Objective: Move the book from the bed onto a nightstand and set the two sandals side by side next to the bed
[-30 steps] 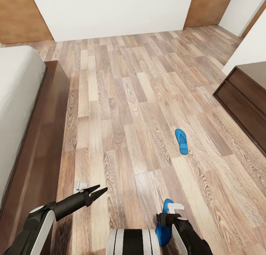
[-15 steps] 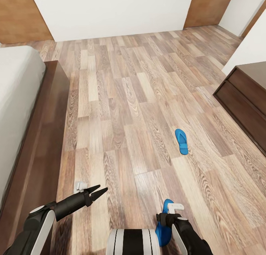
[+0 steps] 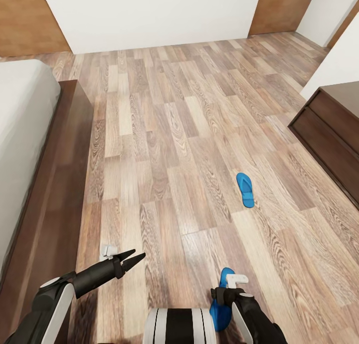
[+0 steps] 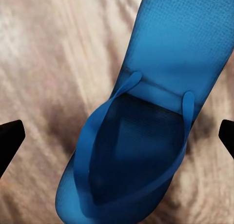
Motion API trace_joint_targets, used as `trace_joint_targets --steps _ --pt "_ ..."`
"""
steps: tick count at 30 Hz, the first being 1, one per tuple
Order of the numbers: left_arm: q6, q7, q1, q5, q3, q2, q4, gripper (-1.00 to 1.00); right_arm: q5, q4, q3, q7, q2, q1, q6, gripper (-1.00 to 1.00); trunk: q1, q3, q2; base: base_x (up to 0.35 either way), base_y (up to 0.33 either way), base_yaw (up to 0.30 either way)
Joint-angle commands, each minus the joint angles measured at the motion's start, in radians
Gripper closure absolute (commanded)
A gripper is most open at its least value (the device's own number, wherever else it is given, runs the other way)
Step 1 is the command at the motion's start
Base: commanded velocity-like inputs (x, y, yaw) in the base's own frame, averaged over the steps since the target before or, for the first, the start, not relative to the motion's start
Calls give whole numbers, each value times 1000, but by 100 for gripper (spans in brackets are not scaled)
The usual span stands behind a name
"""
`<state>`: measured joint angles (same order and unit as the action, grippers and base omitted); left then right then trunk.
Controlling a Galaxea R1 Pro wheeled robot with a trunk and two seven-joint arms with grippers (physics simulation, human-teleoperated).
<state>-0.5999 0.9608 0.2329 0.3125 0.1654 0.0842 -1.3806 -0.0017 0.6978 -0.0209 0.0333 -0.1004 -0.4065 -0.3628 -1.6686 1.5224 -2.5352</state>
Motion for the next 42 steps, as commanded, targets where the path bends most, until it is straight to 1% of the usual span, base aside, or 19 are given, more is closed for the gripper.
trace_joint_targets --steps 1,5,16,28,34,42 --pt "-8 1 0 6 0 0 0 -100 -1 2 -2 2 -1 0 -5 -100 0 1 0 0 0 0" --pt "-8 1 0 5 0 0 0 -100 -1 2 -2 2 -1 0 -5 -100 0 1 0 0 0 0" --pt "-8 1 0 5 -1 0 0 -100 -1 2 -2 2 -1 0 -5 -100 -5 43 -3 0 0 0" --pt "-8 1 0 5 0 0 0 -100 -1 2 -2 2 -1 0 -5 -100 -5 43 -3 0 0 0" --pt "-8 1 0 5 -1 0 0 -100 -1 2 -2 2 -1 0 -5 -100 -7 66 -4 0 0 0" --pt "-8 1 0 5 0 0 0 -100 -1 2 -2 2 -1 0 -5 -100 -7 66 -4 0 0 0"
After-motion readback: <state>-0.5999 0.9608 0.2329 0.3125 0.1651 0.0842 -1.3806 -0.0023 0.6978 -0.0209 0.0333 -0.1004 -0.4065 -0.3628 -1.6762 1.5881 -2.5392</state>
